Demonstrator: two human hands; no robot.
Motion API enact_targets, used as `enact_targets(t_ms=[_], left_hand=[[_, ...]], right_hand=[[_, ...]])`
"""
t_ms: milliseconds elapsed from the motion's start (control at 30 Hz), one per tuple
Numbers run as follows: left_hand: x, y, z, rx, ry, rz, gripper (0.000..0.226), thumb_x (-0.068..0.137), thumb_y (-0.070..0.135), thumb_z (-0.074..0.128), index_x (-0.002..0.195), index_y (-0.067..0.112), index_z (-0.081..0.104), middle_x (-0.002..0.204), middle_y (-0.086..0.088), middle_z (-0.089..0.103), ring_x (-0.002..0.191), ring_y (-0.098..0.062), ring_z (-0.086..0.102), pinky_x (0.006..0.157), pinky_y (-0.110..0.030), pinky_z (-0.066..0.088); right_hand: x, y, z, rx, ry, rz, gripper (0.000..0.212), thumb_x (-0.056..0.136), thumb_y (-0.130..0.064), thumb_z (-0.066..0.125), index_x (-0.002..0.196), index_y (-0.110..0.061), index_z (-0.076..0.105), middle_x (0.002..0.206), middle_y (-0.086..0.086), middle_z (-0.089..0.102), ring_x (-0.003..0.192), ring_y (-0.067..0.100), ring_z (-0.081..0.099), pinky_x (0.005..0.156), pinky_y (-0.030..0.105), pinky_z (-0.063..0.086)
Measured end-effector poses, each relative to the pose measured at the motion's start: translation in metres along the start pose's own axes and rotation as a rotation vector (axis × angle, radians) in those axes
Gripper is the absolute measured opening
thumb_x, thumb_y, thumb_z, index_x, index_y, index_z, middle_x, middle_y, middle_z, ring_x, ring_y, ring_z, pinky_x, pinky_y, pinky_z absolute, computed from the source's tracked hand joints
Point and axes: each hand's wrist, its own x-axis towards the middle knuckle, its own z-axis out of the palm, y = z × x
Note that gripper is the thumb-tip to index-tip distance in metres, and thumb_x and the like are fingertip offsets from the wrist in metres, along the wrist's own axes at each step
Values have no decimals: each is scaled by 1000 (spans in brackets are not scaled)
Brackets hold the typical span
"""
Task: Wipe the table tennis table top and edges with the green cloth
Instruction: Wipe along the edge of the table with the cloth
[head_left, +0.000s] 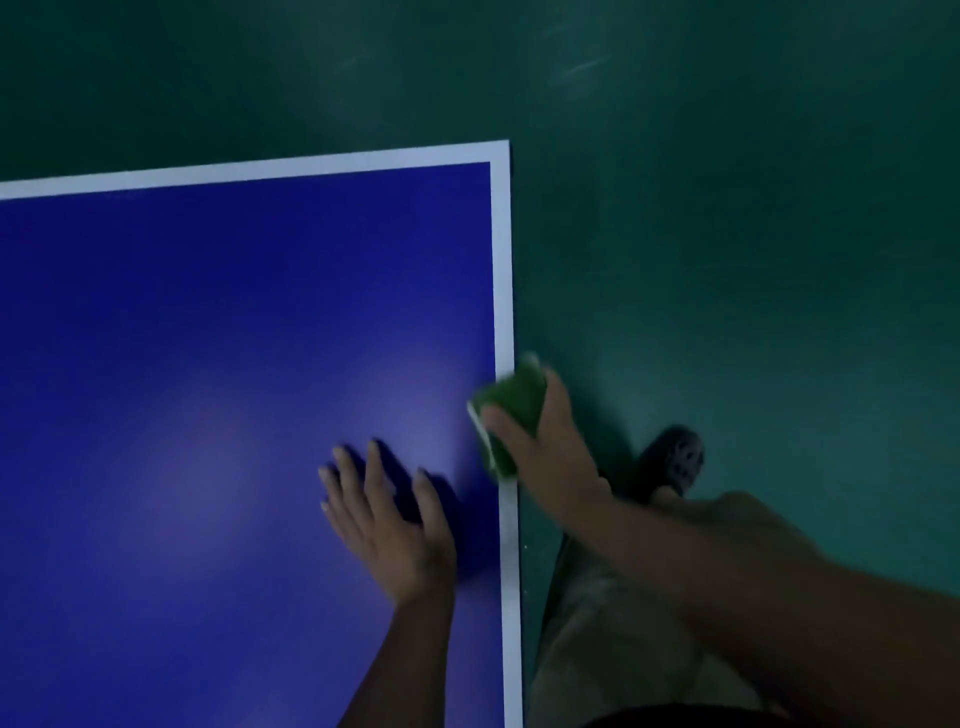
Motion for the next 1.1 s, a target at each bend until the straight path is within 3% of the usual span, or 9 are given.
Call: enact_targets(t_ms=[33, 67, 133, 200, 333, 633, 867, 967, 1100], left_hand=[[22, 18, 3, -28, -15, 10, 63, 105, 39, 58, 164, 18, 45, 179, -5, 25, 168, -26, 13, 132, -62, 13], [48, 38, 7, -34, -23, 20, 65, 105, 41, 58, 165, 18, 44, 179, -4, 23, 168, -25, 12, 134, -59, 11], [109, 78, 19, 3, 7, 14, 67, 107, 50, 54, 167, 24, 39, 180, -2, 19, 168, -24, 8, 135, -54, 5], [170, 112, 35, 65, 68, -35, 69, 109, 59, 44, 170, 30, 32, 181, 0, 15, 169, -24, 5, 136, -52, 3], [235, 144, 53, 138, 181, -183, 70, 107, 65, 29, 171, 36, 28, 181, 3, 15, 168, -24, 8, 135, -51, 3], [234, 148, 52, 189, 209, -203, 66, 108, 60, 34, 168, 33, 36, 179, 2, 24, 167, -22, 15, 135, -46, 7], [230, 151, 46, 179, 174, -211, 62, 111, 54, 39, 169, 32, 34, 180, 3, 21, 168, -20, 12, 136, -45, 4], [231, 154, 45, 180, 180, -206, 61, 111, 53, 40, 169, 31, 36, 180, 1, 22, 168, -21, 13, 136, -45, 4], [231, 155, 44, 197, 193, -192, 59, 113, 48, 44, 168, 28, 39, 179, -2, 24, 167, -23, 17, 136, -48, 8]], right_hand=[[-20, 17, 3, -32, -22, 37, 97, 88, -71, 75, 164, -41, 24, 142, -11, 58, 115, -11, 63, 95, 13, 54], [-34, 33, 8, -42, -26, 68, 96, 91, -67, 74, 167, -37, 23, 150, -10, 54, 128, -8, 56, 110, 20, 50], [-45, 50, 19, 3, 19, 137, 96, 91, -58, 73, 168, -27, 26, 154, 0, 51, 139, 16, 55, 123, 45, 44], [-38, 49, 23, -14, 53, 164, 101, 89, -71, 73, 168, -27, 27, 150, -1, 54, 133, 21, 60, 118, 52, 47], [-6, 24, 17, 25, 78, 128, 97, 78, -84, 67, 159, -41, 35, 143, -11, 58, 128, 14, 62, 114, 52, 52], [80, -55, 16, 204, 162, 136, 101, 75, -74, 74, 158, -30, 36, 141, 3, 57, 124, 24, 65, 108, 52, 58], [160, -137, -4, 168, 131, 81, 69, 98, -52, 76, 149, -23, 38, 141, 10, 57, 124, 34, 65, 107, 57, 56], [202, -174, -13, 173, 139, 35, 57, 101, -46, 75, 139, -20, 42, 138, 10, 60, 123, 29, 67, 107, 53, 57], [186, -168, -14, 107, 135, 29, 70, 102, -42, 74, 158, -22, 36, 146, 8, 56, 130, 29, 63, 111, 55, 54]])
